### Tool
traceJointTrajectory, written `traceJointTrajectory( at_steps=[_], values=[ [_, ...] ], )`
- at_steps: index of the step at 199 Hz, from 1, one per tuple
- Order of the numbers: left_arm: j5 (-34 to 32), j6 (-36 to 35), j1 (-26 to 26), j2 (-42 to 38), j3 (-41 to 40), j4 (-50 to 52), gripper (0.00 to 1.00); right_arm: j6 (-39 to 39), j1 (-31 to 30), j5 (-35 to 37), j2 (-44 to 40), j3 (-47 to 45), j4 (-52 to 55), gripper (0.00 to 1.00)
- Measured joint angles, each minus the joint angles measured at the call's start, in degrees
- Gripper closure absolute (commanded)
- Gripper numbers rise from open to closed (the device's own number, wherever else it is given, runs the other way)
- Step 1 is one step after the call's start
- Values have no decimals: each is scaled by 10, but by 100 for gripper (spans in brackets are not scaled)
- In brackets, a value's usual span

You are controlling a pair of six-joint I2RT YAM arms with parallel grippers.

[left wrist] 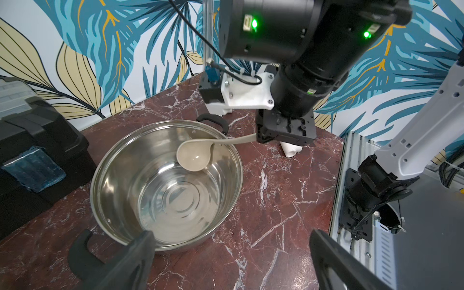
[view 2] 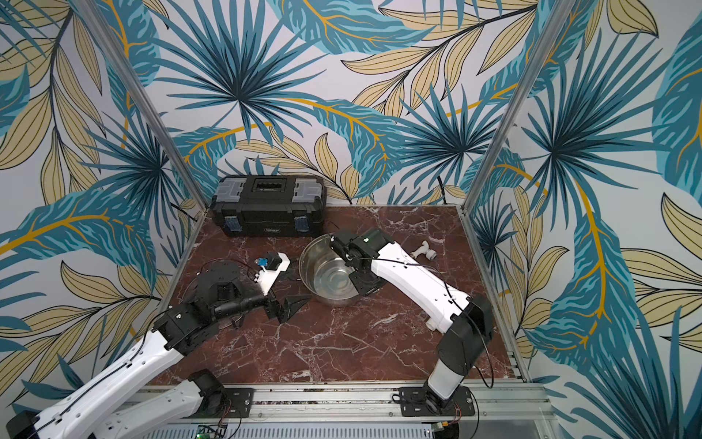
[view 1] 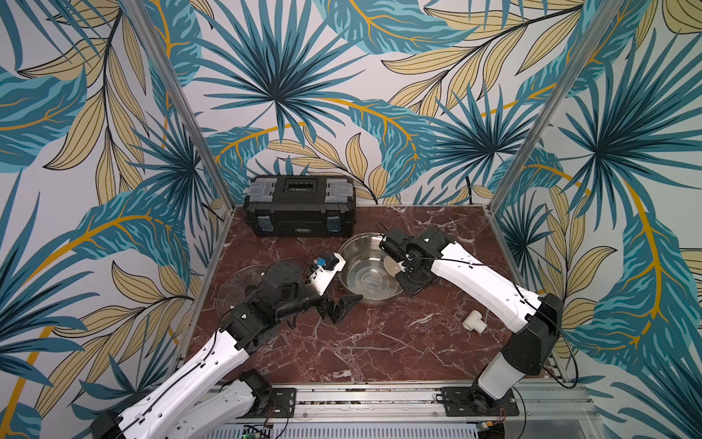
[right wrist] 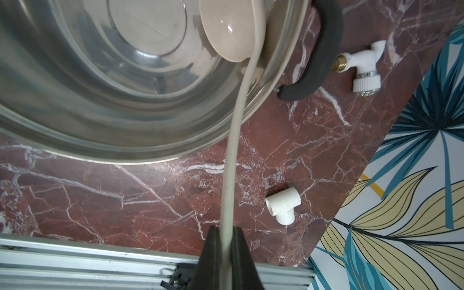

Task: Stir the soup with a spoon
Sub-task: Stir the soup in the pan with a stick.

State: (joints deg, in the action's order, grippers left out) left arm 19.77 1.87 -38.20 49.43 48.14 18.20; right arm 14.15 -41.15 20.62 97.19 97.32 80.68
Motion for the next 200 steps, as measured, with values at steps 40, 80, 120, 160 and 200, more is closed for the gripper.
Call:
traceJointTrajectory(
  at_steps=[40,80,120,160,200],
  values=[
    [0,2,-2,0,0,-4,0,-2,1,-3,86,120,-11,100],
    [0,2,-4,0,0,-4,0,-3,-32,-21,149,184,-14,100],
    [-2,3,-5,-5,0,-4,0,0,-88,-40,148,176,-14,100],
    [-3,3,-6,-6,0,-4,0,16,-102,-45,84,60,-18,100],
    [-3,3,-7,-6,0,-4,0,35,-96,-25,-11,-56,-23,100]
  ],
)
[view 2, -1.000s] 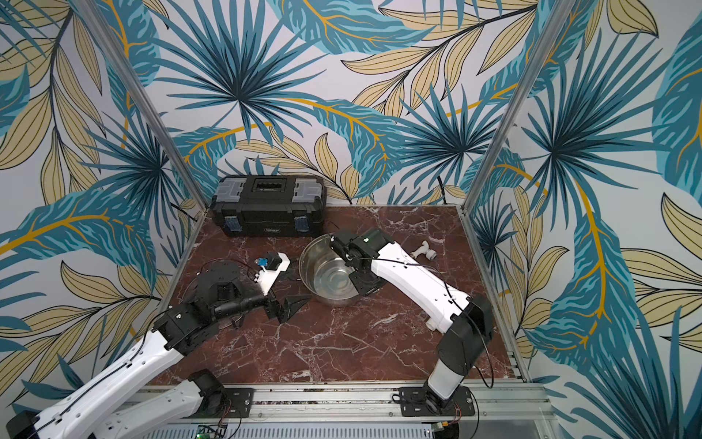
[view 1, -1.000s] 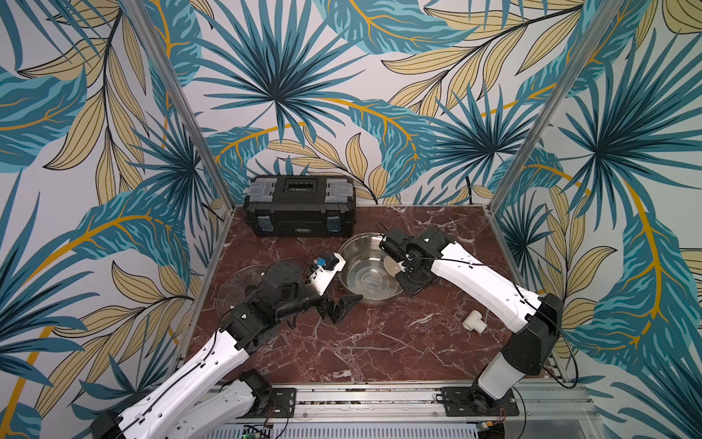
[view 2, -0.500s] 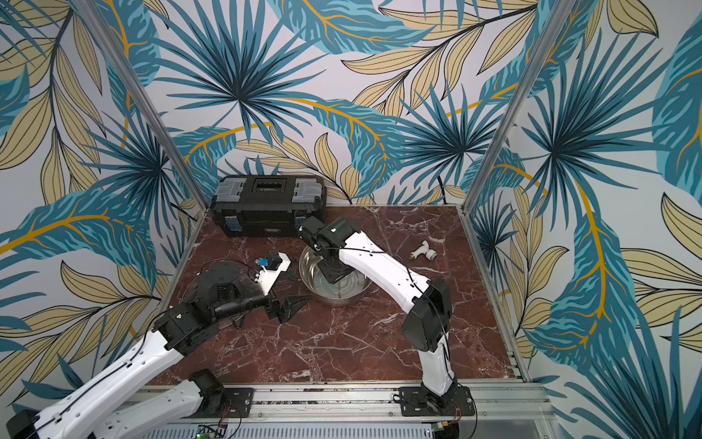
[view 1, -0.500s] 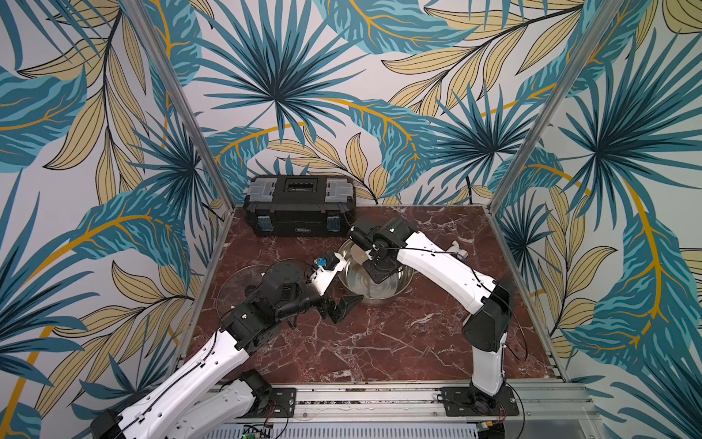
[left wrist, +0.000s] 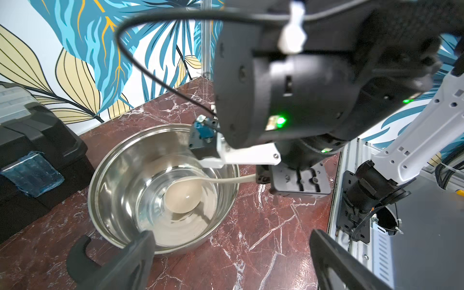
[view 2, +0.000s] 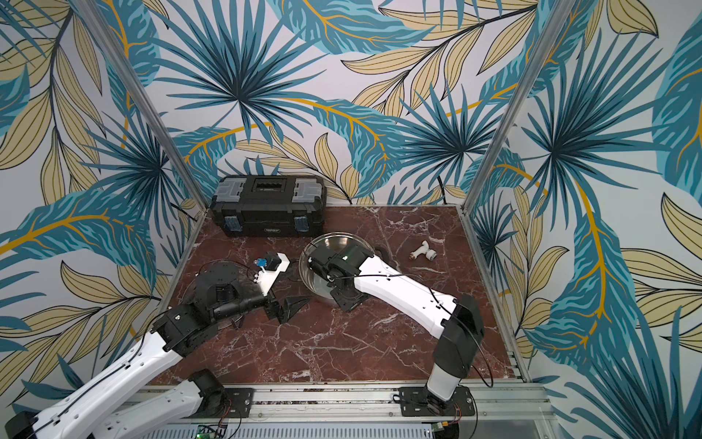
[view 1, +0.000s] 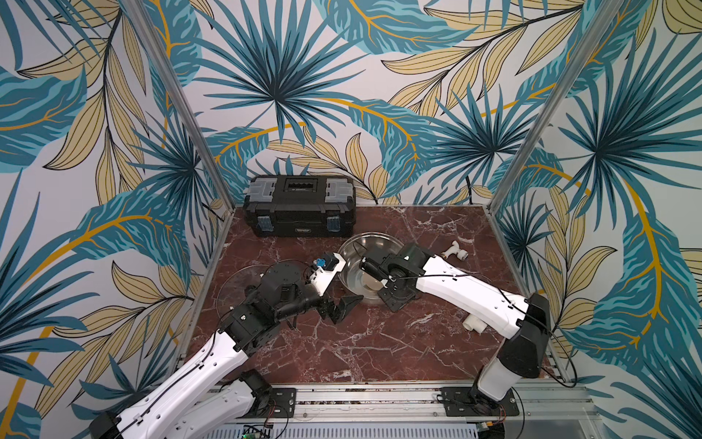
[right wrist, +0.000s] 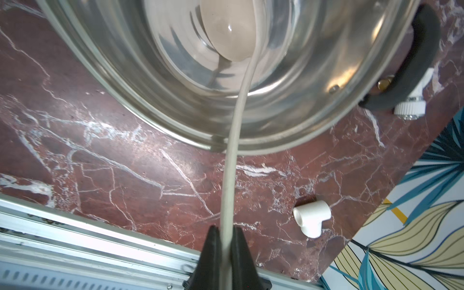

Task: Stir the soup with a spoon
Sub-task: Stir the soup in the pan with a stick.

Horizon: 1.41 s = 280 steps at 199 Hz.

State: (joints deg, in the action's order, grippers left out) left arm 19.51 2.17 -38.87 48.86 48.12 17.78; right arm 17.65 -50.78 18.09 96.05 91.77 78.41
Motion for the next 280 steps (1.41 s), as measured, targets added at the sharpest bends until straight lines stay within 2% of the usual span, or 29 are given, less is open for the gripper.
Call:
traceJointTrajectory(
  at_steps=[50,84,131,169,196,217,280],
  values=[
    [0,2,-1,0,-1,0,0,1,59,22,-15,-25,-8,100],
    [0,3,-1,0,-2,0,0,-18,93,30,40,38,-13,100],
    [-3,5,-2,-1,-2,0,0,-36,94,8,141,179,-16,100],
    [-5,5,-4,-4,-2,1,0,-44,59,-23,167,220,-14,100],
    [-7,5,-4,-8,-2,1,0,-43,23,-32,164,212,-9,100],
    [-7,4,-5,-10,-2,1,0,-39,8,-34,142,167,-14,100],
    [-9,4,-5,-10,-2,0,0,-13,12,-18,3,7,-5,100]
  ],
)
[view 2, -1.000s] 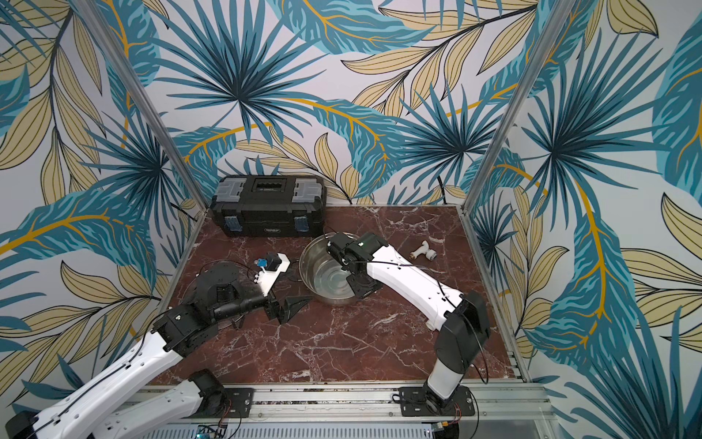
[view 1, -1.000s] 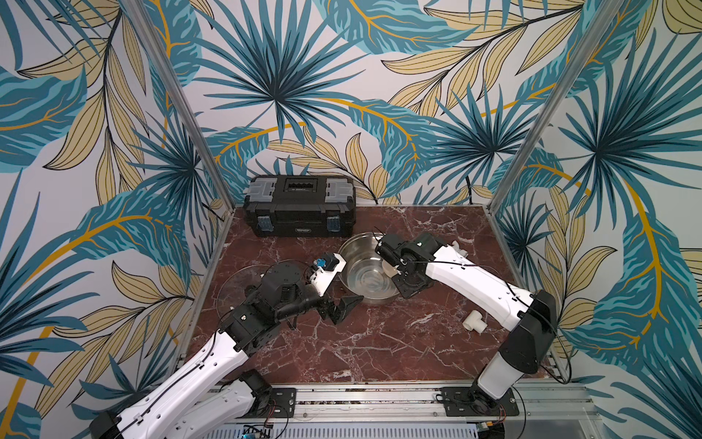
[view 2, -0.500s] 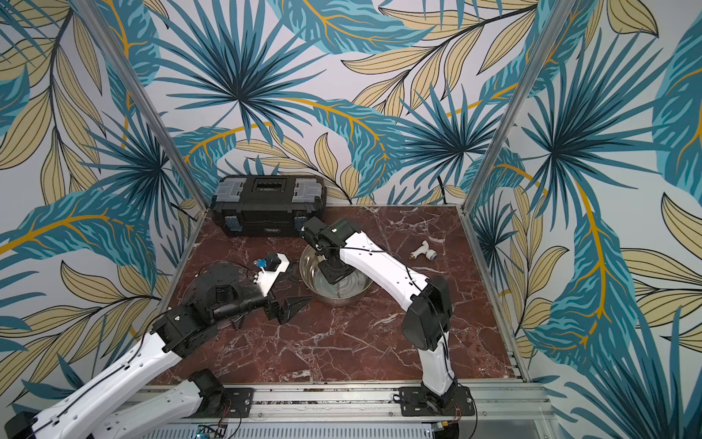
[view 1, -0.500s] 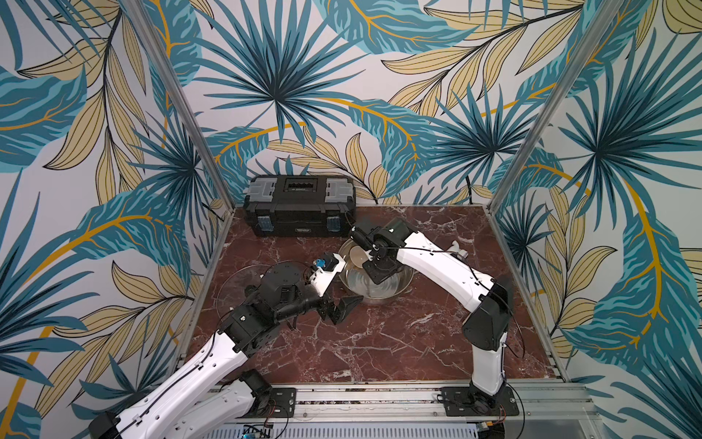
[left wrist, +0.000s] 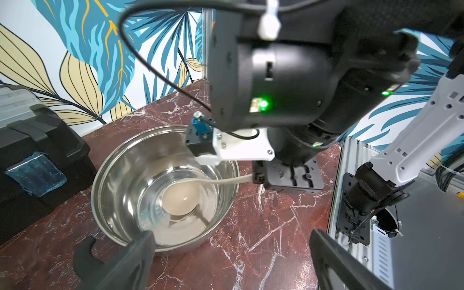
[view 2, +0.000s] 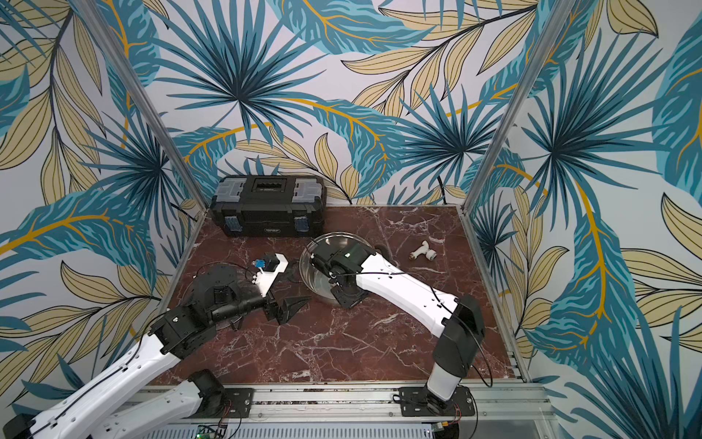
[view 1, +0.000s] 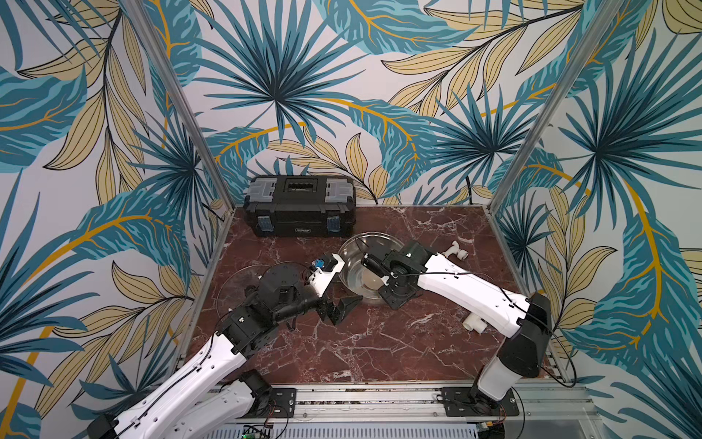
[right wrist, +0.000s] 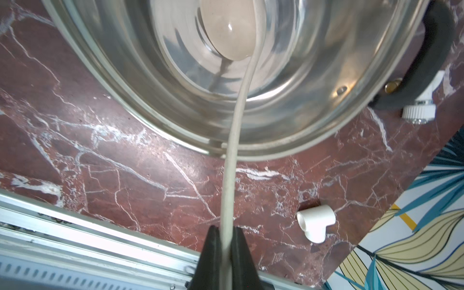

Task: Stir the soup with a spoon
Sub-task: Stir the soup in the pan with a stick.

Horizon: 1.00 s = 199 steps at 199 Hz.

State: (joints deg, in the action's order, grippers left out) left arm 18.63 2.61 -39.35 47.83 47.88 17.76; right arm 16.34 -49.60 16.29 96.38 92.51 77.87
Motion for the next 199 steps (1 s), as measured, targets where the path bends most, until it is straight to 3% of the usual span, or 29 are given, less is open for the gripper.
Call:
traceJointTrajectory(
  at_steps=[51,89,144,199],
  values=[
    [0,0,0,3,0,0,0,2,52,25,-9,-9,5,100],
    [0,0,0,4,0,0,0,-13,80,42,57,81,4,100],
    [0,0,0,4,0,0,0,-28,69,-21,146,209,-6,100],
    [0,3,-1,4,0,0,0,-28,5,-48,136,187,0,100]
  ],
)
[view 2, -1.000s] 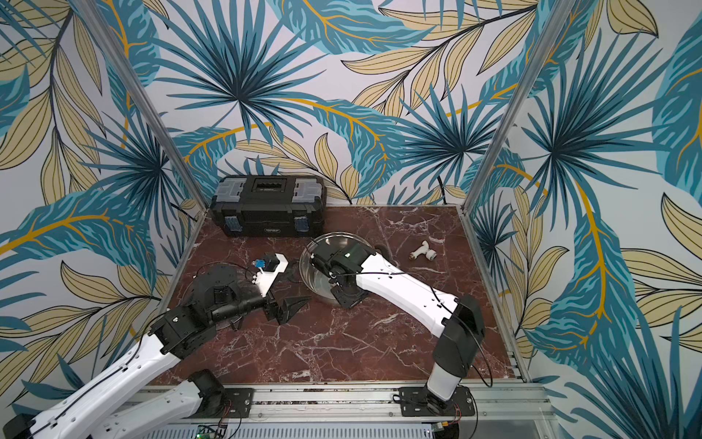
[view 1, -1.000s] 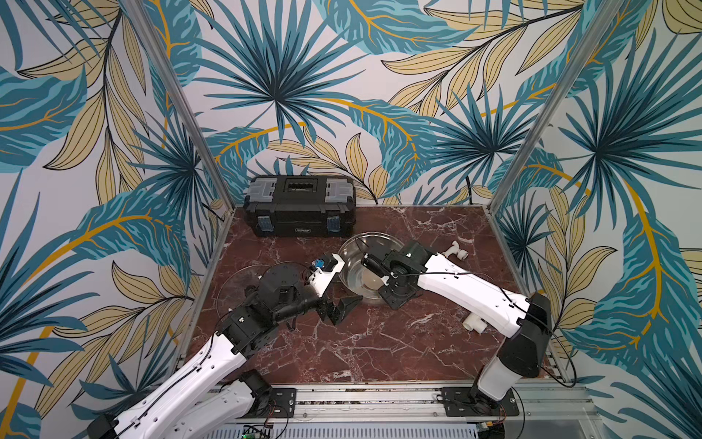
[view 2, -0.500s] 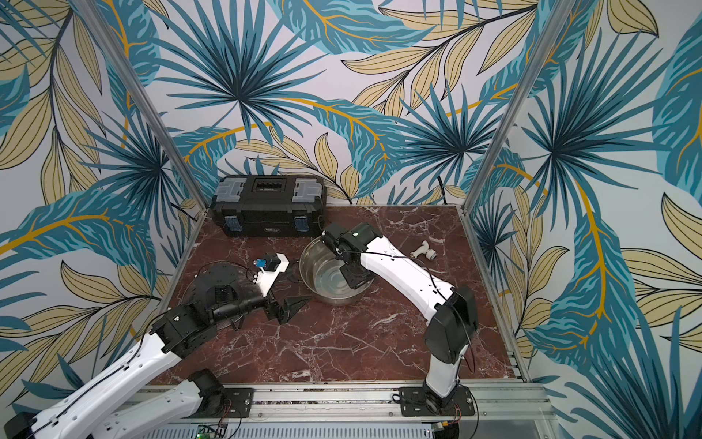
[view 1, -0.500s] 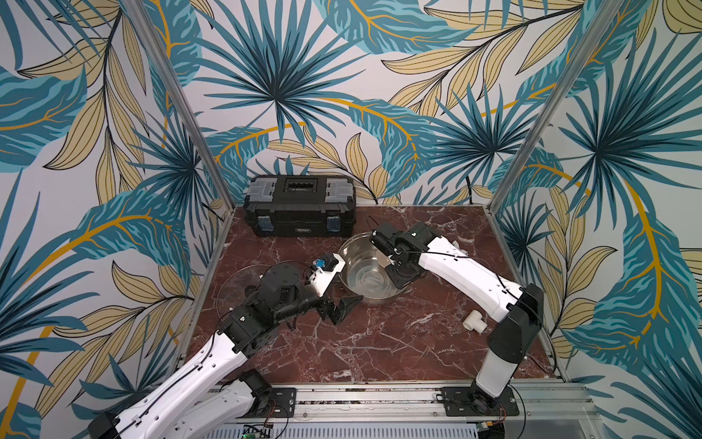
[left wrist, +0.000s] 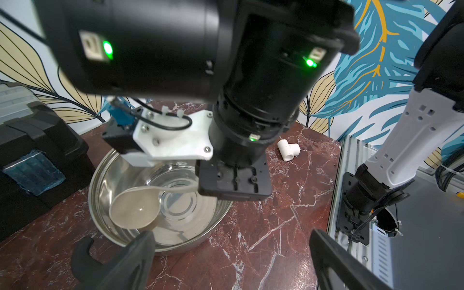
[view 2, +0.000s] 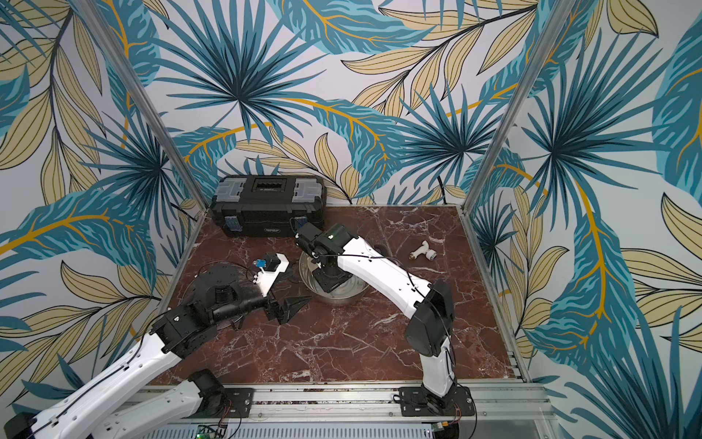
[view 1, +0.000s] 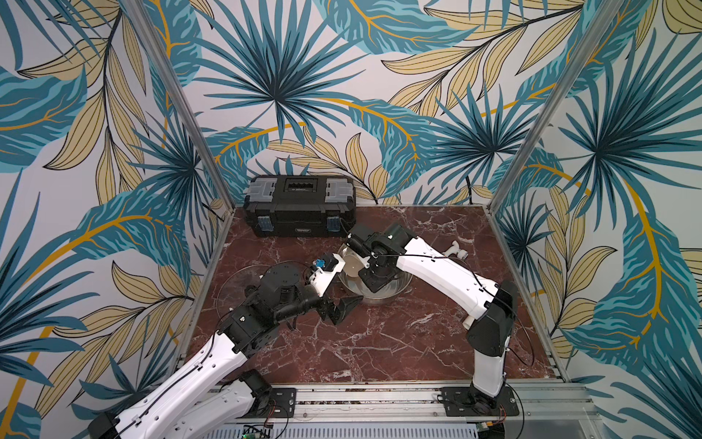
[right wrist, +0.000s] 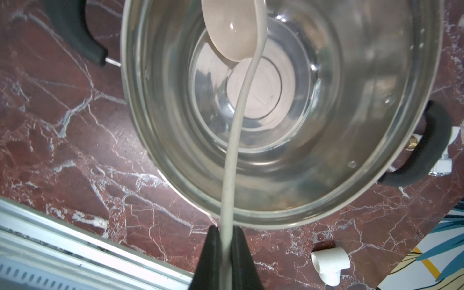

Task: Stir the soup with a spoon
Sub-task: Stir the soup in the pan with a stick.

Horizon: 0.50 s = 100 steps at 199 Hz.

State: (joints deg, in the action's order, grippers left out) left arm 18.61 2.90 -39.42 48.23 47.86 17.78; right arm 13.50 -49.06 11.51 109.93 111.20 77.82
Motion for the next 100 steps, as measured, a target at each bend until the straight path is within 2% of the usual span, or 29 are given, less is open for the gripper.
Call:
traceJointTrajectory(
  at_steps=[62,100],
  values=[
    [0,2,-3,1,0,0,0,25,-9,19,-124,-168,-4,100],
    [0,2,-3,6,0,-5,0,34,16,49,-156,-210,3,100]
  ],
)
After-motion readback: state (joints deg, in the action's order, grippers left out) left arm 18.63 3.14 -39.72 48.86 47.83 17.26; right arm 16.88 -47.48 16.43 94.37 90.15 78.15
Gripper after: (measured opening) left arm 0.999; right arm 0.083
